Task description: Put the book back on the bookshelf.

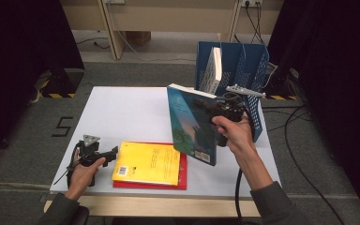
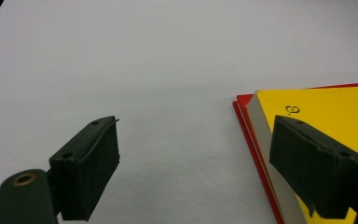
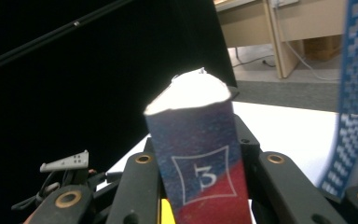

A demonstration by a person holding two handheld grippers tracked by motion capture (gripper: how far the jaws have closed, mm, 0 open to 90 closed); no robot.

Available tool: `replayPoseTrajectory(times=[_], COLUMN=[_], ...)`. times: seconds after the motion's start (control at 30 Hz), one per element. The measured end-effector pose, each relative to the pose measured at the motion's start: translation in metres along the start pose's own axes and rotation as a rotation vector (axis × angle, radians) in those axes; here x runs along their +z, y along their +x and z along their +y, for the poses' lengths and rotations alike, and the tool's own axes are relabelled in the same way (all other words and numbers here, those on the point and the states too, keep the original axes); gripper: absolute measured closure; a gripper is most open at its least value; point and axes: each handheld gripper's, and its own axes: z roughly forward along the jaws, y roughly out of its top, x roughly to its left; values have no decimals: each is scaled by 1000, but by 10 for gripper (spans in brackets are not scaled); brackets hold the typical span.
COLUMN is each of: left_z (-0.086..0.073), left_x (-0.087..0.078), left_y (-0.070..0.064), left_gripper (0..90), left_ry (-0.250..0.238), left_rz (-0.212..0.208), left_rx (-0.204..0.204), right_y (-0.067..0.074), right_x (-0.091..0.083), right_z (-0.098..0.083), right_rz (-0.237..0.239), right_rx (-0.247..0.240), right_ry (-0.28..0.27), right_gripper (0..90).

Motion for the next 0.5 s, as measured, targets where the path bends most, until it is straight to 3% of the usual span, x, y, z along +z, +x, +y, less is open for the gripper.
replayPoseTrajectory(times=[0.27, 0.5], left_z=[1, 1], left_x=[0, 2], left_y=[9, 10], left_gripper=[152, 152], left_ry=[3, 14], left_rz=[0, 1], left_rx=[-40, -45], right_y=[-6, -4], right_x=[-40, -80], right_z=[15, 39], right_rz=[-40, -92], right_rx=[2, -7], right_ry=[-62, -144], right_gripper=[721, 720])
